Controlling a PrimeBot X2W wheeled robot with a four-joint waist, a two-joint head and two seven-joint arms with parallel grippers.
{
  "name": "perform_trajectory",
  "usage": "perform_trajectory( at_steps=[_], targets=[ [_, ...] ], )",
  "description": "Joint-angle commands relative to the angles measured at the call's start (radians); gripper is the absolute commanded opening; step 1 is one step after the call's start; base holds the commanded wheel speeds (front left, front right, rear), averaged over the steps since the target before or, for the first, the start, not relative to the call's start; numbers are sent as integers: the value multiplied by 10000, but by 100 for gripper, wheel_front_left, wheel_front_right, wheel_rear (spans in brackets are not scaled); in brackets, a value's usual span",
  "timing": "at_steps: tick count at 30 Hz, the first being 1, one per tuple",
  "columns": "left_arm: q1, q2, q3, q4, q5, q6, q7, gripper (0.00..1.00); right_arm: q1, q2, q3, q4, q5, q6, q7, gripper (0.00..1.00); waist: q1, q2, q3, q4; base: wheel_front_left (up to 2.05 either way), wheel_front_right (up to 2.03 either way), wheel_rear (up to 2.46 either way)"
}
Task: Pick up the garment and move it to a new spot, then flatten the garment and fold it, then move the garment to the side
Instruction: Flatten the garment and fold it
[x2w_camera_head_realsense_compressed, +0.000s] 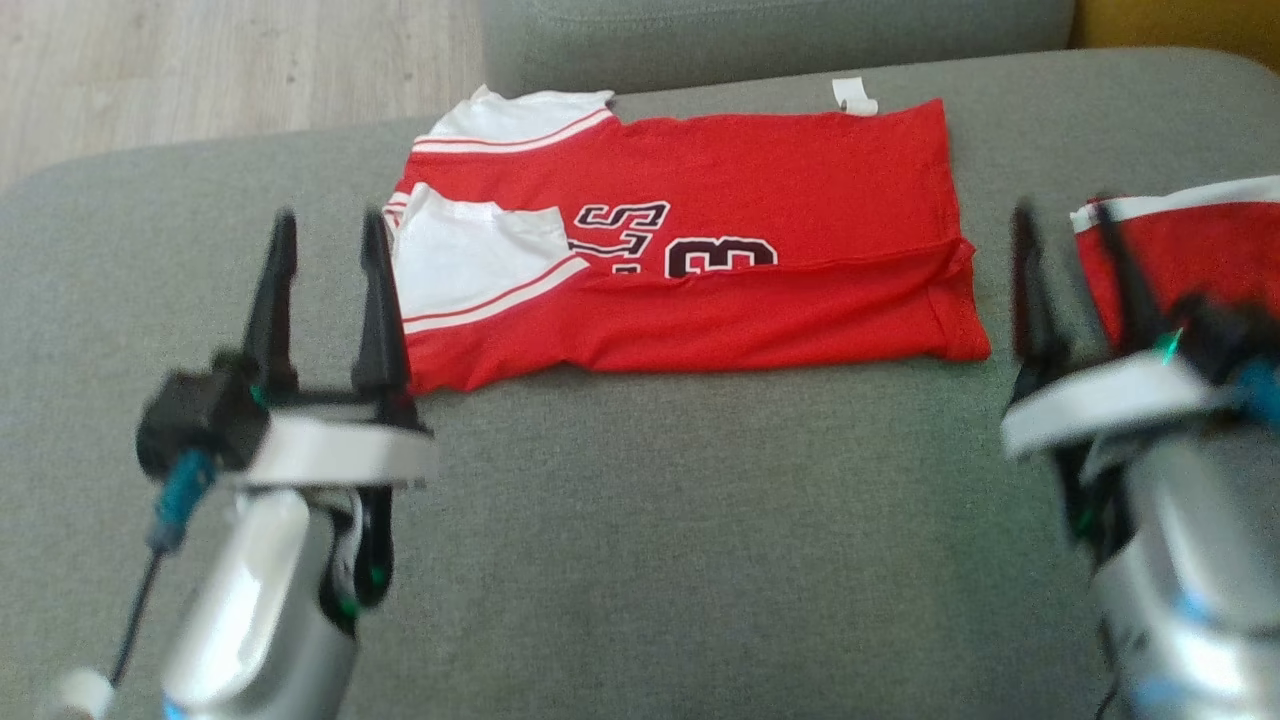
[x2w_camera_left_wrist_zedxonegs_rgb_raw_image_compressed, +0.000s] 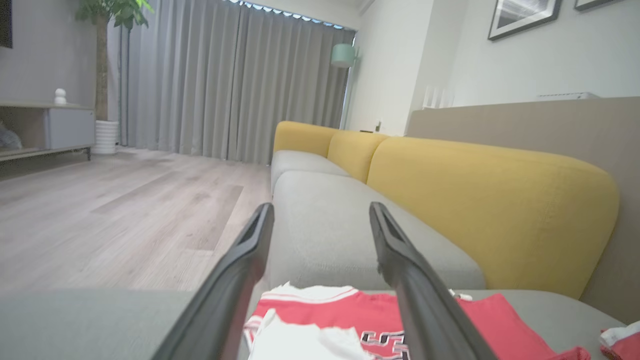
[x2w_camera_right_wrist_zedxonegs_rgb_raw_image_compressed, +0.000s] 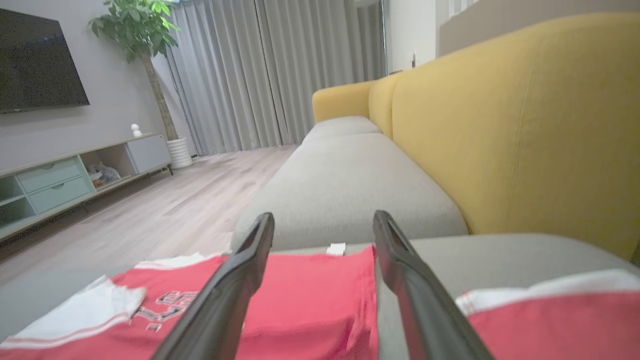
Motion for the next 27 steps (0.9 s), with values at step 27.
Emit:
perform_trajectory(
  at_steps=[27],
  targets=[
    [-904, -139, 1462, 4923, 886, -40, 1633, 100, 1882, 1598, -434, -2566, -870, -7, 107, 100, 3, 0, 1497, -955, 0, 0, 0]
  ],
)
